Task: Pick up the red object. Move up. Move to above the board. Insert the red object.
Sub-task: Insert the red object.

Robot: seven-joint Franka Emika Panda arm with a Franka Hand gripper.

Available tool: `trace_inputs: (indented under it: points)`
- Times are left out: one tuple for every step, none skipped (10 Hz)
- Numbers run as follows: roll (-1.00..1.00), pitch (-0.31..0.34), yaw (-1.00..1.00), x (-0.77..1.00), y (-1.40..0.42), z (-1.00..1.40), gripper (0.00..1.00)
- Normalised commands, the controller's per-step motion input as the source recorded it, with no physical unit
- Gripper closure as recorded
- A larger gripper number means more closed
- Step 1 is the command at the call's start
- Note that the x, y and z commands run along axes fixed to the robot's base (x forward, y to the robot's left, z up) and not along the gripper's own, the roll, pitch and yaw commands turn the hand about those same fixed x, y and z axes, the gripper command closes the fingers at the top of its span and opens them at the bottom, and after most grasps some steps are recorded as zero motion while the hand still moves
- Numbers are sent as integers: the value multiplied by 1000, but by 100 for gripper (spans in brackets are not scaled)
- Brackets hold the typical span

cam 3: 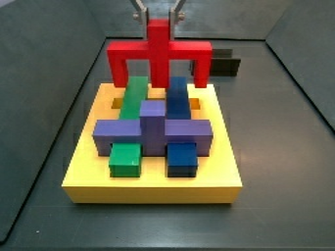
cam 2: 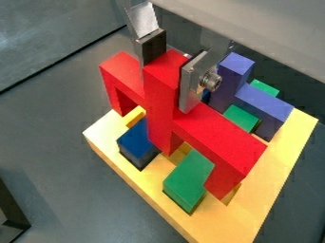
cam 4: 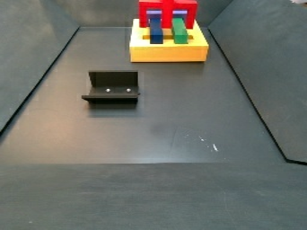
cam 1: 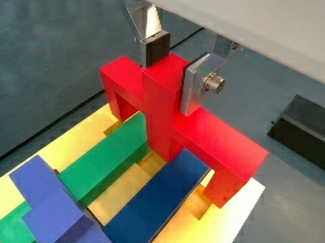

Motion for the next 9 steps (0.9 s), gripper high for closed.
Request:
trace_inputs:
  points:
    - [147,0,0,11,-71,-191,100]
    - [176,0,0,0,-43,-203,100]
    - [153,0,0,0,-51,-206,100]
    - [110,0,0,0,-60,-220,100]
    - [74,0,0,43,-77,-220,100]
    - [69,-10,0,11,-91,-220,100]
    - [37,0,17,0,-94,-86,100]
    - [0,-3,0,-71,-49,14,100]
    - [0,-13,0,-17,-51,9,100]
